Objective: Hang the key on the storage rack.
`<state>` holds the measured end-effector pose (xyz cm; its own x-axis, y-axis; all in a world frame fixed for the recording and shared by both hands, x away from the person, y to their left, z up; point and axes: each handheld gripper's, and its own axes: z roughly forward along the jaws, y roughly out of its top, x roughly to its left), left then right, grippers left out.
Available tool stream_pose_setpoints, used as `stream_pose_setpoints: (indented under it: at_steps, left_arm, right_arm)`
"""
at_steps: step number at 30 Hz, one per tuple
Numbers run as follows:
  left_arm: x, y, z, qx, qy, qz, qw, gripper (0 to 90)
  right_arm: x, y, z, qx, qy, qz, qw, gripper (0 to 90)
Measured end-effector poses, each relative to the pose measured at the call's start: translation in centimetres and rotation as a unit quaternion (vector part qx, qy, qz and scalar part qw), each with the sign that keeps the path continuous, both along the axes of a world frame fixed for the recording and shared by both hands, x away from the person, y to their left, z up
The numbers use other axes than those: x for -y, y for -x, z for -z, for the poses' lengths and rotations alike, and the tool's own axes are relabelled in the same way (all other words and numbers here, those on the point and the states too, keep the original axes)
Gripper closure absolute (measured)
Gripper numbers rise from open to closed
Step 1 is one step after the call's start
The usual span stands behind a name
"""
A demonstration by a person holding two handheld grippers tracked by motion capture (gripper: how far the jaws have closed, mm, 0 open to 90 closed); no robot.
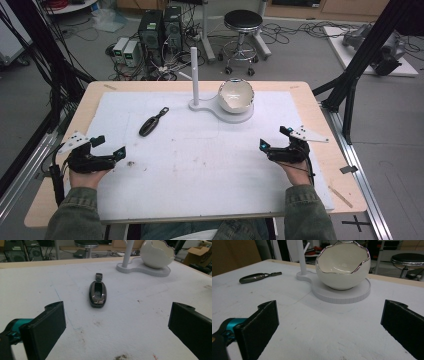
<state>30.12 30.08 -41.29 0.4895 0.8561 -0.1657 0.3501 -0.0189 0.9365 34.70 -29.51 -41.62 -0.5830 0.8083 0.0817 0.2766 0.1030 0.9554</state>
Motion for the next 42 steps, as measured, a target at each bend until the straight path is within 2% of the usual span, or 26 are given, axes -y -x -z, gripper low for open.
stream_pose_setpoints:
  at_steps: [3, 5, 6, 8, 11, 16, 19, 20, 23, 26, 31, 34, 35, 36, 39, 42]
  left_arm:
    - [0.1, -0.4, -0.1, -0.009, -0.008, 0.001, 0.9999, 1.7]
    - [0.3, -1.0, -0.3, -0.021, -0.027, 0.006, 0.9994, 1.7]
    - [0.3, -1.0, -0.3, -0.021, -0.027, 0.006, 0.9994, 1.7]
    - [0.7, -1.5, -0.6, -0.033, -0.041, 0.014, 0.9985, 1.7]
    - [1.0, -1.9, -1.0, -0.039, -0.053, 0.020, 0.9976, 1.7]
    - [1.2, -2.4, -1.5, -0.040, -0.061, 0.026, 0.9970, 1.7]
    - [1.2, -2.8, -1.7, -0.043, -0.037, 0.028, 0.9980, 1.7]
    - [1.2, -2.9, -1.8, -0.042, -0.036, 0.025, 0.9982, 1.7]
    - [1.4, -3.5, -2.1, -0.049, -0.054, 0.028, 0.9970, 1.7]
    - [1.7, -4.0, -2.5, -0.053, -0.059, 0.037, 0.9961, 1.7]
    - [2.4, -4.9, -3.2, -0.064, -0.082, 0.057, 0.9930, 1.7]
    - [2.7, -5.6, -3.4, -0.067, -0.084, 0.058, 0.9925, 1.7]
    - [2.8, -6.1, -3.5, -0.076, -0.092, 0.062, 0.9909, 1.7]
    - [2.8, -6.1, -3.5, -0.076, -0.092, 0.062, 0.9909, 1.7]
    - [3.1, -6.7, -3.7, -0.085, -0.106, 0.064, 0.9886, 1.7]
    - [3.1, -7.2, -3.7, -0.104, -0.119, 0.069, 0.9851, 1.7]
  right_arm:
    - [0.1, 0.0, 0.0, 0.003, 0.001, 0.000, 1.0000, 0.5]
    - [0.2, 0.0, 0.0, 0.002, -0.002, 0.003, 1.0000, 0.5]
    - [0.2, 0.0, -0.1, 0.000, -0.004, 0.003, 1.0000, 0.5]
    - [0.2, 0.0, -0.1, -0.001, -0.004, 0.002, 1.0000, 0.5]
    - [0.2, 0.1, -0.1, -0.001, -0.007, 0.001, 1.0000, 0.5]
    - [0.3, 0.1, -0.1, 0.000, -0.007, 0.004, 1.0000, 0.5]
    - [0.3, 0.1, -0.1, 0.000, -0.006, 0.004, 1.0000, 0.5]
    - [0.3, 0.1, -0.1, 0.000, -0.006, 0.004, 1.0000, 0.5]
    - [0.3, 0.1, -0.1, -0.002, -0.006, 0.004, 1.0000, 0.5]
    - [0.3, 0.1, -0.1, -0.001, -0.005, 0.004, 1.0000, 0.5]
    - [0.4, 0.2, -0.2, -0.004, -0.006, 0.007, 1.0000, 0.5]
    - [0.4, 0.2, -0.2, -0.007, -0.009, 0.008, 0.9999, 0.5]
    - [0.5, 0.2, -0.2, -0.007, -0.007, 0.008, 0.9999, 0.5]
    - [0.5, 0.2, -0.2, -0.007, -0.007, 0.008, 0.9999, 0.5]
    - [0.5, 0.1, -0.1, -0.005, -0.003, 0.007, 1.0000, 0.5]
    - [0.3, 0.2, -0.1, -0.012, 0.000, 0.008, 0.9999, 0.5]
